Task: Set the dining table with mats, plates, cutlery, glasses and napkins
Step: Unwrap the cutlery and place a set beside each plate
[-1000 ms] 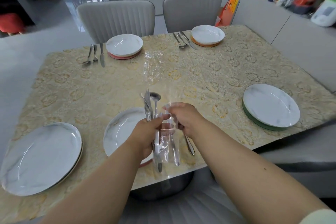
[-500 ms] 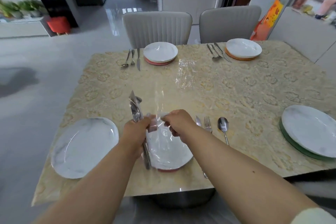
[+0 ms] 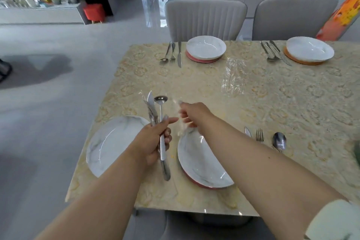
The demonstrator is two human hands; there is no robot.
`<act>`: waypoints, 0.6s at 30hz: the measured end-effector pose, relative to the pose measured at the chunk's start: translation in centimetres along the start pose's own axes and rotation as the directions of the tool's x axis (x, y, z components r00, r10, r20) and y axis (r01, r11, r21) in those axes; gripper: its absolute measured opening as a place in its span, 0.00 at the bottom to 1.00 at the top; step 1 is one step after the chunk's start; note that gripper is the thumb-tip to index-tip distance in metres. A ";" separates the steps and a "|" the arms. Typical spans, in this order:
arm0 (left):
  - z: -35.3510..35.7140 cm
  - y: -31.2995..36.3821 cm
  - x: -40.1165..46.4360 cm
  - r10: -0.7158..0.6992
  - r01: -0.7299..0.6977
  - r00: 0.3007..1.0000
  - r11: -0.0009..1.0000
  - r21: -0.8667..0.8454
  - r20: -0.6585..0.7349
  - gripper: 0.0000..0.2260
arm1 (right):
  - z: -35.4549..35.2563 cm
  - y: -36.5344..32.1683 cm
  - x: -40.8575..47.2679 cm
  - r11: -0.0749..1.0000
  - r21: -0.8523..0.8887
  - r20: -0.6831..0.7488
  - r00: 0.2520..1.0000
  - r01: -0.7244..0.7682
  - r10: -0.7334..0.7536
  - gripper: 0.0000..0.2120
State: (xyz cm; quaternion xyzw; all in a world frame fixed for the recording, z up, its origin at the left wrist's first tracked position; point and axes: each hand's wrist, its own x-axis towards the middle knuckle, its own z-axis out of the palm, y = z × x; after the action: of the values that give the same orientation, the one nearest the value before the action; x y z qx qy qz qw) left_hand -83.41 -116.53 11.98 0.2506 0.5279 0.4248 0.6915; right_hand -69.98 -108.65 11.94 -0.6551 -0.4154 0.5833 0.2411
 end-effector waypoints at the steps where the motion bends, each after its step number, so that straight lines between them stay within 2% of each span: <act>1: 0.1 0.0 0.0 -0.010 0.010 1.000 1.000 0.009 0.021 0.10 | 0.5 -0.1 -1.2 0.999 0.039 0.113 0.994 0.008 -0.013 0.16; 3: 0.7 0.0 0.0 -0.030 0.027 0.998 0.998 0.055 0.058 0.09 | 1.2 0.0 -2.9 0.990 0.137 0.245 0.968 0.018 -0.051 0.11; 5: 1.4 -0.1 0.0 -0.044 0.038 0.996 0.996 0.084 0.081 0.10 | 0.9 0.1 -3.5 0.978 0.206 0.229 0.969 0.041 -0.089 0.07; 8: 2.4 0.0 -0.1 -0.080 0.079 0.989 0.997 0.011 0.125 0.13 | -0.8 0.3 -4.2 0.970 0.237 0.197 0.975 0.052 -0.100 0.07; 12: 4.3 -0.2 -0.5 -0.097 0.101 0.986 0.995 -0.027 0.135 0.07 | -2.7 0.9 -6.0 0.962 0.262 0.171 0.978 0.072 -0.120 0.11; 15: 6.4 -0.2 -0.9 -0.104 0.104 0.983 0.995 0.011 0.153 0.07 | -4.3 1.1 -7.4 0.951 0.295 0.067 0.992 0.087 -0.111 0.08; 17: 8.1 -0.2 -1.0 -0.101 0.092 0.986 0.993 0.074 0.136 0.07 | -5.5 1.4 -8.2 0.975 0.147 -0.124 0.981 0.169 -0.151 0.05; 18: 9.1 -0.3 -1.0 -0.087 0.075 0.988 0.992 0.097 0.127 0.06 | -6.2 1.7 -8.8 0.975 0.055 -0.232 0.952 0.217 -0.198 0.07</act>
State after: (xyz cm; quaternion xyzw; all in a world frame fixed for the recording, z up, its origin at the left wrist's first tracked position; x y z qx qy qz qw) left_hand -74.84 -116.59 15.16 0.2882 0.5100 0.3542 0.7290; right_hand -63.31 -115.79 16.82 -0.6595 -0.4284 0.4928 0.3724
